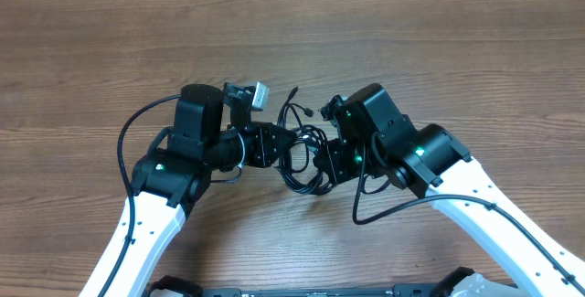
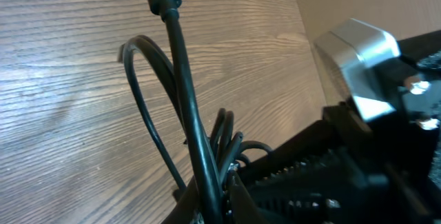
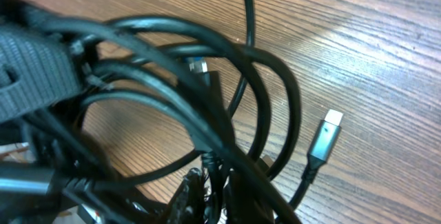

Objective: Untangle cables

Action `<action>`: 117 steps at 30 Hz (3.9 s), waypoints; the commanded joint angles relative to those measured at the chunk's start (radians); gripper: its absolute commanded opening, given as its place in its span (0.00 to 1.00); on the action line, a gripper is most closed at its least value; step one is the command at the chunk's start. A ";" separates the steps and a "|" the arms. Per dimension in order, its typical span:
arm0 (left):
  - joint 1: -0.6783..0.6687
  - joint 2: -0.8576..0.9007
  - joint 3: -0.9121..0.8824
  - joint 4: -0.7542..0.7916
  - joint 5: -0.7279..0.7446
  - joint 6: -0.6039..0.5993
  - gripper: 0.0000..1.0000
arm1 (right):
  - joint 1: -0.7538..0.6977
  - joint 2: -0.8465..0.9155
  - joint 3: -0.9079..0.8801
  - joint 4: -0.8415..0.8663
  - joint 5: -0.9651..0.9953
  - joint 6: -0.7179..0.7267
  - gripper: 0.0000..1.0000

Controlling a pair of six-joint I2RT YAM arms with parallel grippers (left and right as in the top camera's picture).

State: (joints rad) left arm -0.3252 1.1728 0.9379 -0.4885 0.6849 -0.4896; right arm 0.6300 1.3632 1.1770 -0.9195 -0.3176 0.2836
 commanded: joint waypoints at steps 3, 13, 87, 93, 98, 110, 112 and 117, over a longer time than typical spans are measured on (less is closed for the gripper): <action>0.002 -0.004 0.022 0.025 0.128 0.011 0.04 | 0.004 0.036 0.002 0.012 0.002 0.006 0.04; 0.002 -0.004 0.022 0.029 -0.017 -0.100 0.04 | 0.003 0.046 0.002 0.054 -0.387 -0.083 0.04; 0.155 -0.003 0.022 -0.084 -0.022 -0.277 0.04 | 0.003 -0.130 0.002 -0.159 0.018 0.193 0.58; 0.155 -0.003 0.022 -0.084 -0.022 -0.273 0.04 | 0.003 -0.084 0.002 -0.151 -0.021 0.207 0.61; 0.155 -0.003 0.022 -0.095 -0.016 -0.293 0.04 | 0.003 -0.084 0.002 -0.092 -0.116 0.207 0.71; 0.155 -0.003 0.022 -0.103 0.021 -0.458 0.04 | 0.004 -0.040 0.002 -0.032 -0.093 0.492 0.73; 0.154 -0.003 0.022 -0.101 0.018 -0.499 0.04 | 0.004 -0.013 0.002 -0.032 -0.095 0.518 0.67; 0.154 -0.003 0.022 -0.103 0.018 -0.528 0.04 | 0.004 0.023 0.002 0.000 -0.151 0.531 0.04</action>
State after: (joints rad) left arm -0.1749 1.1728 0.9379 -0.5980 0.6735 -0.9695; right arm 0.6292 1.3731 1.1767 -0.9421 -0.4343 0.7780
